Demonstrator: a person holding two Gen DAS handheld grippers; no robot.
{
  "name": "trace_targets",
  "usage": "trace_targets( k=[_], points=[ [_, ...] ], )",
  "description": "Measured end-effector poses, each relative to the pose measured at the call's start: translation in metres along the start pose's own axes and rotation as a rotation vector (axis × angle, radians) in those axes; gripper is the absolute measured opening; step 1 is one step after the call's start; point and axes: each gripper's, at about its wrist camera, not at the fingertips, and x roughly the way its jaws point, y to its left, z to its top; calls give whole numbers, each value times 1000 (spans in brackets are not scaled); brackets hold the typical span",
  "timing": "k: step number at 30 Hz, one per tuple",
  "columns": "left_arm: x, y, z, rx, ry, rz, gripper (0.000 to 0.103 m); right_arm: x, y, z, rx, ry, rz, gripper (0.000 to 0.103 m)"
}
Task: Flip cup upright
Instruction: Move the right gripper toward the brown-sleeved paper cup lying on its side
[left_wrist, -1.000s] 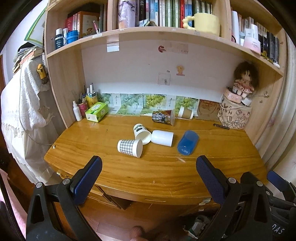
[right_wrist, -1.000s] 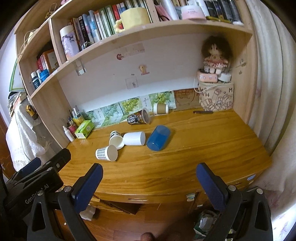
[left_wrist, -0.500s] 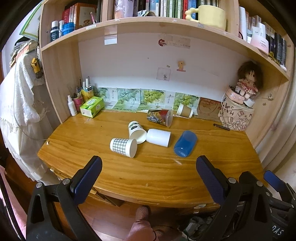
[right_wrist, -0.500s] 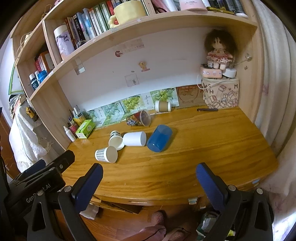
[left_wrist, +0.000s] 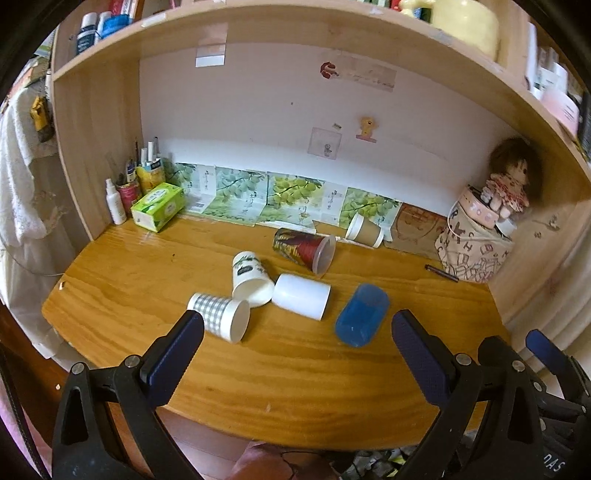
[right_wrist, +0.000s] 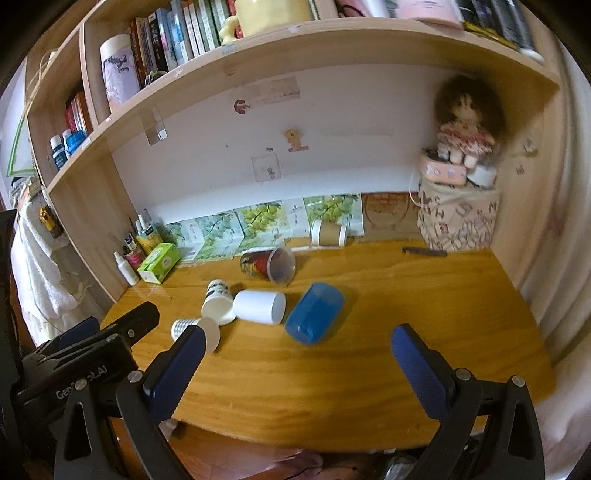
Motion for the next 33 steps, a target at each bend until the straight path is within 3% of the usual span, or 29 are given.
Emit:
trace_targets(
  k=[15,24,33],
  points=[
    [95,6,66,-53,145,-74,101,91,10,88,-171,-13,8,102],
    [149,22,77,-130,243,-99,101,153,5,133,-317,-18,-13,102],
    [200,28,75,-178,337,-110,101,222,4,147,-523,1,-50,100]
  ],
)
